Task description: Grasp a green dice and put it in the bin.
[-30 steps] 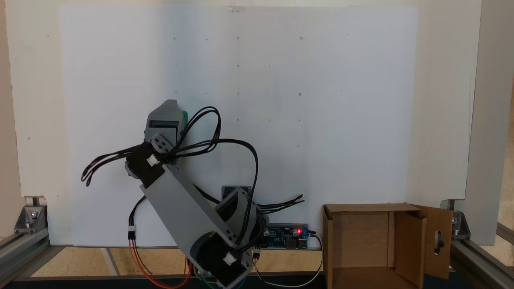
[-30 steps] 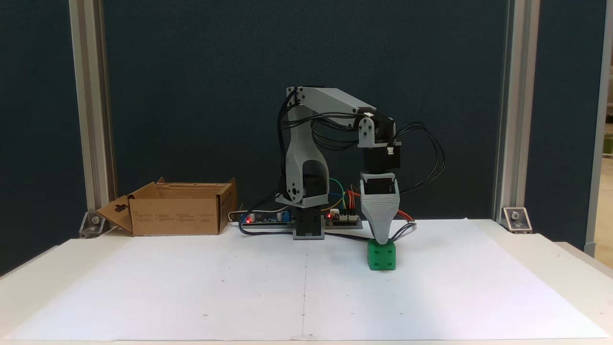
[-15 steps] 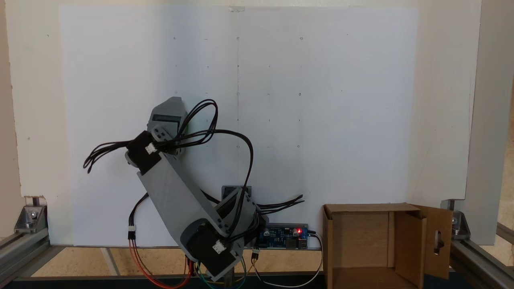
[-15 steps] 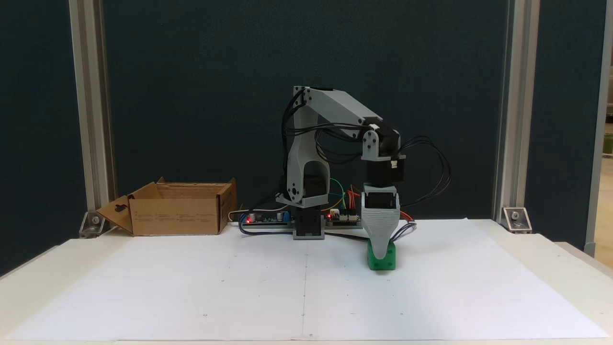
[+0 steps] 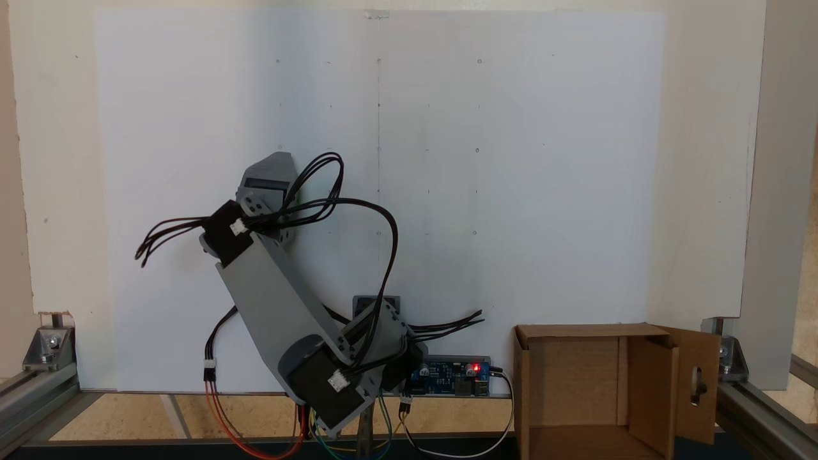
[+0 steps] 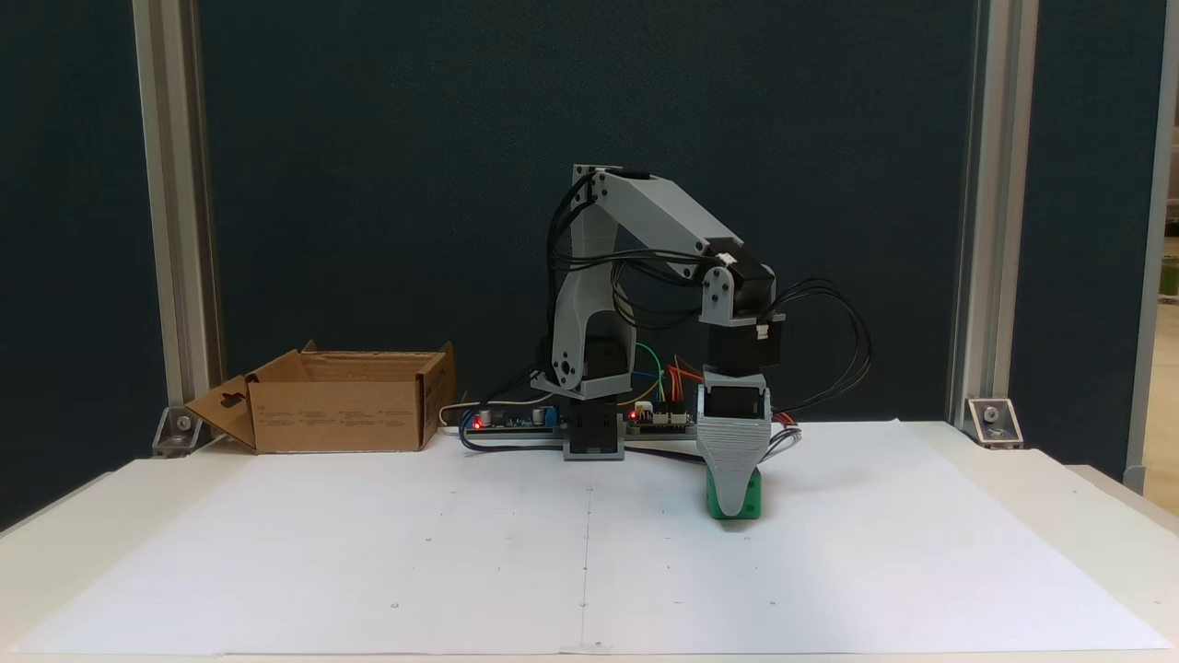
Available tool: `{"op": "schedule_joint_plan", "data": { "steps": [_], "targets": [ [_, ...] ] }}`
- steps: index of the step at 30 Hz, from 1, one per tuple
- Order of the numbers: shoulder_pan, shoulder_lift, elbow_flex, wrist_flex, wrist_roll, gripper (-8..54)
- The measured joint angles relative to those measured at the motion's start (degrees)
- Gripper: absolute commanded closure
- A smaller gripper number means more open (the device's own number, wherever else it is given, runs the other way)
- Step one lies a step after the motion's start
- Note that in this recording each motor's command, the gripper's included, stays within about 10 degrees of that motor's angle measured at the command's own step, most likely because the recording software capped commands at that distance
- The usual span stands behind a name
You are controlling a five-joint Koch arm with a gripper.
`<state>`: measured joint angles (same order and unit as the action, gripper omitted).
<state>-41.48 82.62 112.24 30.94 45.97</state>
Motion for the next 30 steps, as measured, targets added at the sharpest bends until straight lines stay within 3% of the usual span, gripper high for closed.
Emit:
{"op": "schedule_joint_plan", "data": {
  "steps": [3,11,21,30],
  "targets": [
    [0.1,-0.7,0.0,-0.2,0.0,10.0],
    [1.1,-0.8,0.0,-0.2,0.0,33.6],
    [3.2,1.3,-2.8,7.2,1.2,33.7],
    [14.3,6.9,-37.9,36.1,1.2,33.7]
  ]
}}
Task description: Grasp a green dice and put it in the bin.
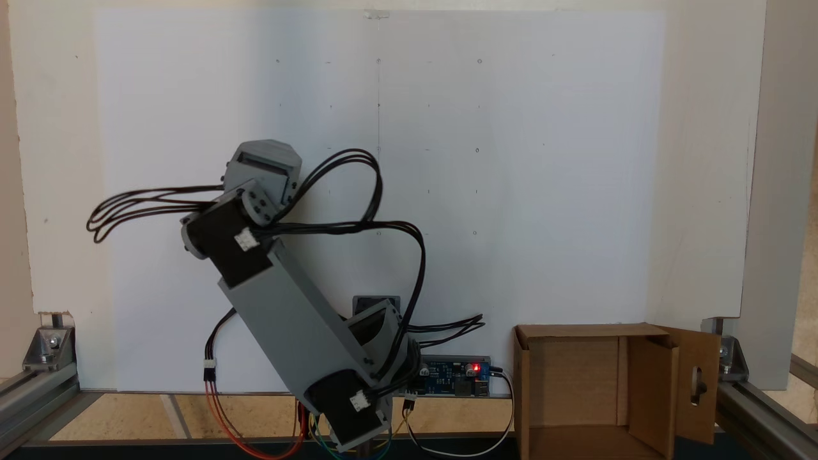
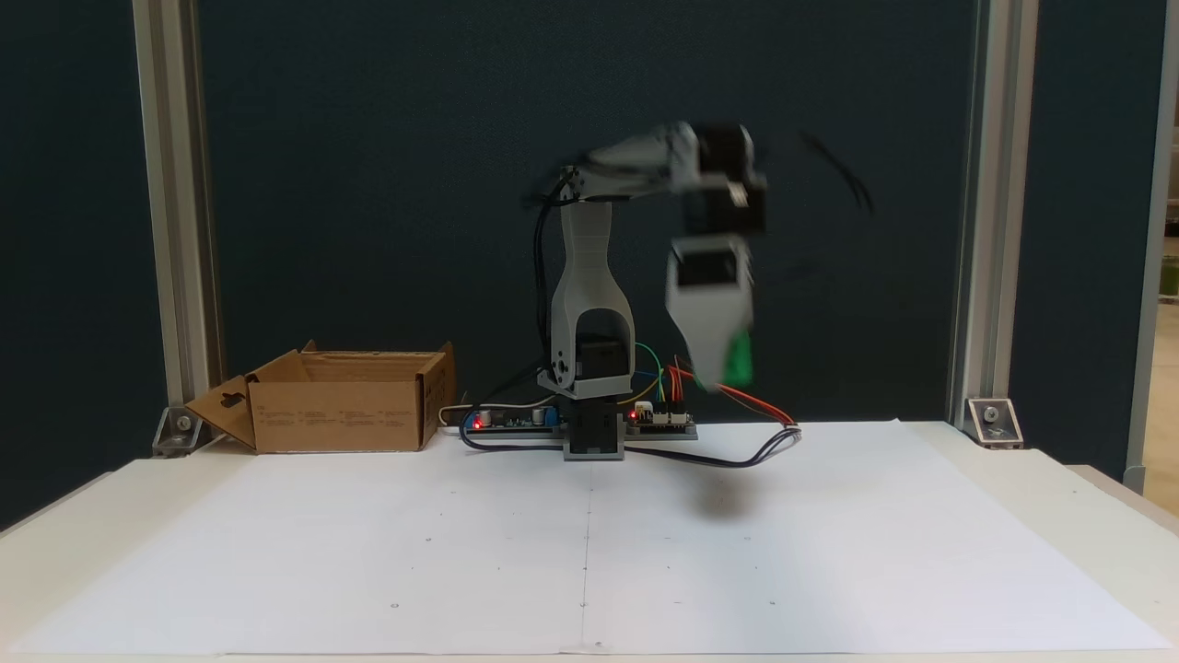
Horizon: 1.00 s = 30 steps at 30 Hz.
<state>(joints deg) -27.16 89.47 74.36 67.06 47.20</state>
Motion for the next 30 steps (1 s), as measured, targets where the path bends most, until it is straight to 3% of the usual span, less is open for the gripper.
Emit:
{"op": "schedule_joint_plan", "data": {
  "steps": [9,30],
  "targets": [
    [23.0,7.2,-1.1,5.5,-2.5,33.7],
    [102.2,7.7,-1.0,-3.4,-46.6,33.7]
  ]
}}
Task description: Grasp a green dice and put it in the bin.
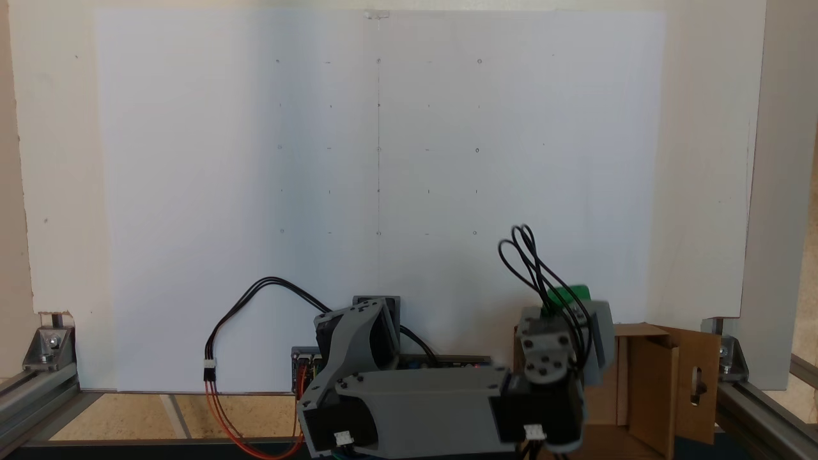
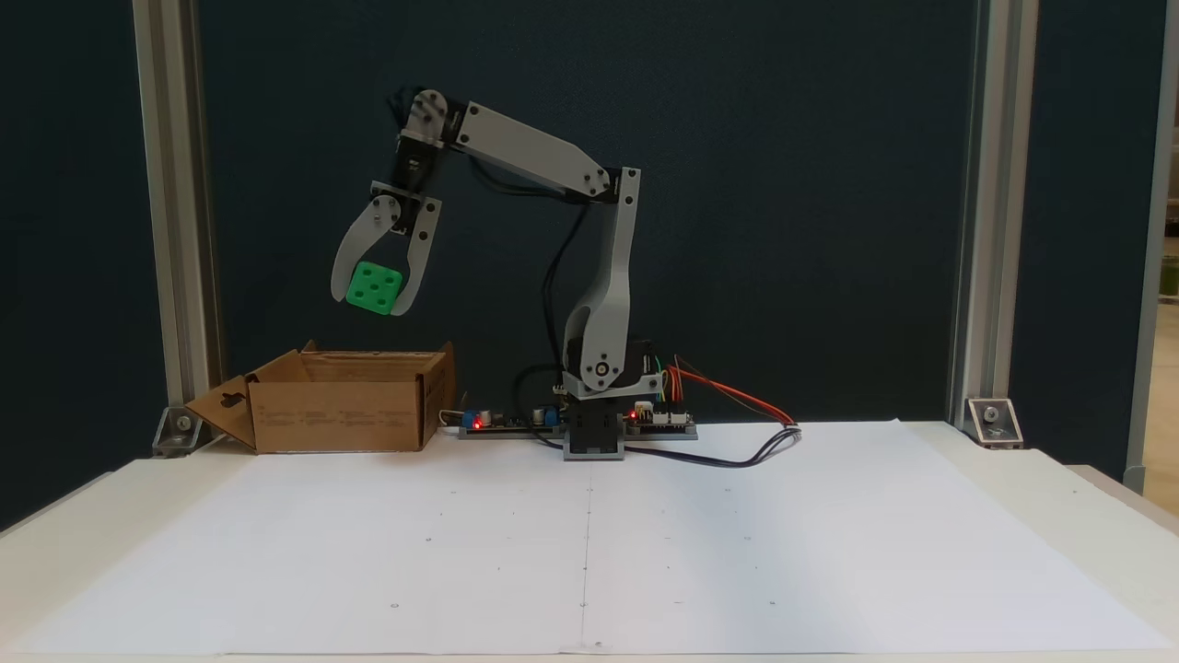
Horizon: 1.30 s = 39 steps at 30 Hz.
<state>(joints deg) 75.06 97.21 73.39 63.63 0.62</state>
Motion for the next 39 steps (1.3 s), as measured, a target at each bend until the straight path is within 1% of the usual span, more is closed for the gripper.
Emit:
{"op": "schedule_joint_plan", "data": {
  "steps": [2,5,14,15,16,17,20,21,23,24,26,28,32,35,39],
  "targets": [
    [5.9,-0.3,0.0,-0.1,-4.0,33.7],
    [13.5,-3.3,-0.1,-1.8,-8.3,33.7],
    [26.9,-18.9,0.0,-14.5,-17.2,33.7],
    [27.5,-20.2,0.0,-15.5,-18.5,26.9],
    [28.1,-21.4,0.0,-15.9,-19.8,14.2],
    [28.6,-22.6,0.0,-16.2,-20.9,12.7],
    [29.5,-23.7,0.3,-16.2,-22.1,1.1],
    [29.7,-23.6,0.2,-16.3,-22.2,-0.3],
    [29.7,-23.6,0.3,-16.4,-22.2,0.2],
    [29.5,-23.4,0.3,-16.4,-22.2,0.7],
    [26.4,-20.0,0.3,-16.4,-21.1,1.5],
    [20.3,-14.7,0.4,-16.4,-17.6,1.6],
    [3.9,-3.3,0.3,-16.3,-7.7,1.6],
    [-8.8,1.9,0.3,-16.3,-0.4,1.6],
    [-25.5,8.6,5.7,-16.3,3.1,1.1]
  ]
}}
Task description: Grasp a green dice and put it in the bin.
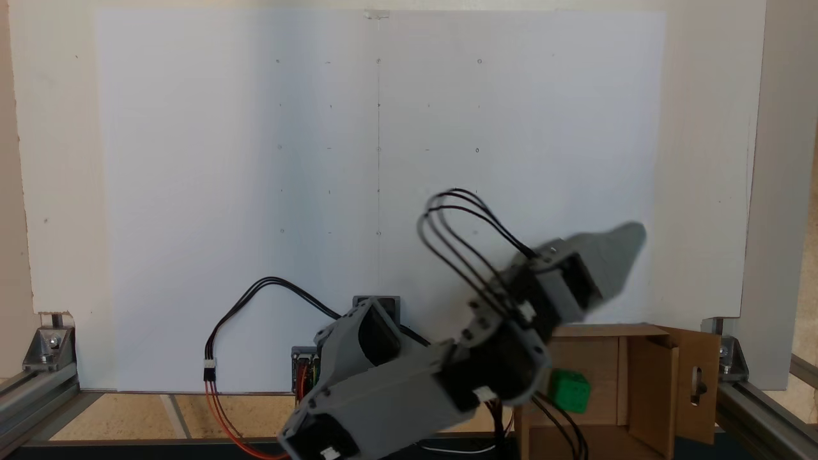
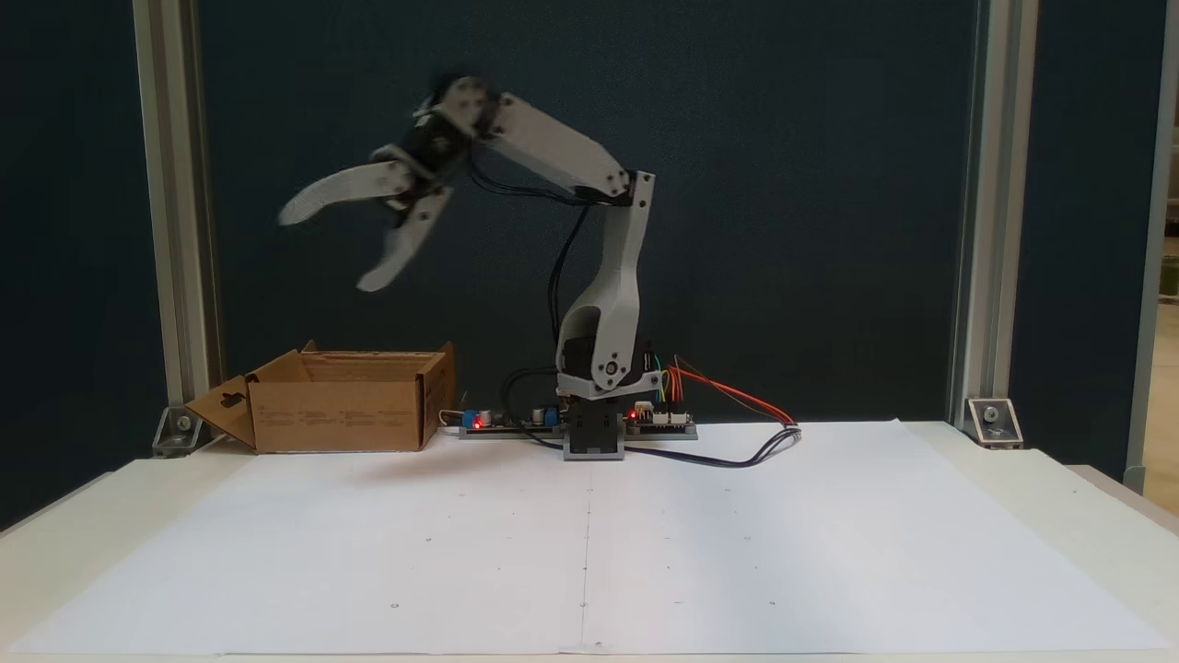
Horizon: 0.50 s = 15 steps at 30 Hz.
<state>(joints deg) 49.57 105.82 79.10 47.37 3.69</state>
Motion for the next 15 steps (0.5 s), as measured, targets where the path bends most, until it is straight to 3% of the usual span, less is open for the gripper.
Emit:
{"op": "schedule_joint_plan", "data": {
  "steps": [6,11,15],
  "targets": [
    [-25.2,11.4,8.8,-1.0,0.4,1.0],
    [-45.2,17.4,26.8,-13.2,0.5,1.1],
    [-47.5,23.9,35.6,-23.3,0.6,0.0]
  ]
}}
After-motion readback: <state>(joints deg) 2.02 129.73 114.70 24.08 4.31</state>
